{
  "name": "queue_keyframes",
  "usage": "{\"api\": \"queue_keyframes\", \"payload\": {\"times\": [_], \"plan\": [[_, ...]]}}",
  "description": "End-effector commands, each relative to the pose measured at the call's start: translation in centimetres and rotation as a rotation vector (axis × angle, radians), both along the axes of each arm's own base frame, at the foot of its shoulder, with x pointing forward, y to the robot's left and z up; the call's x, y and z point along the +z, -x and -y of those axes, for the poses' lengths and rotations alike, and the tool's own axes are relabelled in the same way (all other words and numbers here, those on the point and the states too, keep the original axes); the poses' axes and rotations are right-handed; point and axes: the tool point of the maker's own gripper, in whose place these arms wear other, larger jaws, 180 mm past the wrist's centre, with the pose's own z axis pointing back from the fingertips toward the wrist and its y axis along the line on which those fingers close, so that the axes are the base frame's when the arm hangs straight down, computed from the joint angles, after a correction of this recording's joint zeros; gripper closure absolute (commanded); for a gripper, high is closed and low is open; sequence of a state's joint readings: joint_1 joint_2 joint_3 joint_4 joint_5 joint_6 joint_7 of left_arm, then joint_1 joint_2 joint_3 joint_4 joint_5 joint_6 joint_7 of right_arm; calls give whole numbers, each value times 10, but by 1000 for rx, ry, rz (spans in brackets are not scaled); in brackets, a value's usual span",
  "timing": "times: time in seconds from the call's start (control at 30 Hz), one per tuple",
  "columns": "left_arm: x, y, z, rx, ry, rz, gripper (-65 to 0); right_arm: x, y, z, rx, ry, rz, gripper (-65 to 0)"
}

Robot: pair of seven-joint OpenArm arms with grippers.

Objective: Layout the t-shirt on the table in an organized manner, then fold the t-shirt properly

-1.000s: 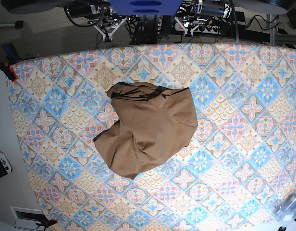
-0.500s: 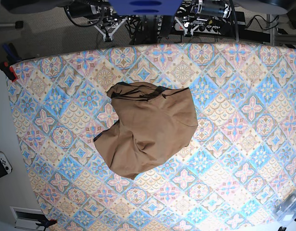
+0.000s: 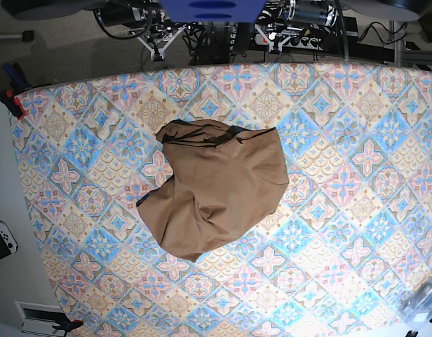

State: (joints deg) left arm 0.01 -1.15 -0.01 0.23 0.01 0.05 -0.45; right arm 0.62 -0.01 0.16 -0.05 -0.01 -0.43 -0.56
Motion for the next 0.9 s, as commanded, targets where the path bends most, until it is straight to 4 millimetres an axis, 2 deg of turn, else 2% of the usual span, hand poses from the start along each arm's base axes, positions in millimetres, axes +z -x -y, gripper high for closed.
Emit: {"api": "queue_keyframes", "payload": {"times": [0.0,0.27,0.37,0.4,0.5,0.57,0.63,0.73,0.77,0.87], "plan": [[0,3,-1,-5,-2,-6,-3,0,-3,-1,-3,-6,12,-1],[0,8,-1,0,-2,-15,0,0,-1,1,-3,-3,13,0],[0,13,-13,8,-19,11,0,1,-4,19,-5,22,33,0],[0,15,-14,12,-22,40,0,2,-9,24,-12,30,64,0],[3,17,-16,15,-22,161,0,5,13,42,-87,58,117,0],[7,21,-34,10,-47,242,0,10,22,46,-141,69,180,0],[14,24,-39,7,-52,330,0,15,31,50,-168,82,238,0],[32,24,-43,6,-54,514,0,27,43,55,-190,102,333,0],[39,23,-51,-2,-64,574,0,31,46,57,-198,110,366,0],[63,19,-53,0,-67,743,0,46,49,64,-222,136,475,0]]}}
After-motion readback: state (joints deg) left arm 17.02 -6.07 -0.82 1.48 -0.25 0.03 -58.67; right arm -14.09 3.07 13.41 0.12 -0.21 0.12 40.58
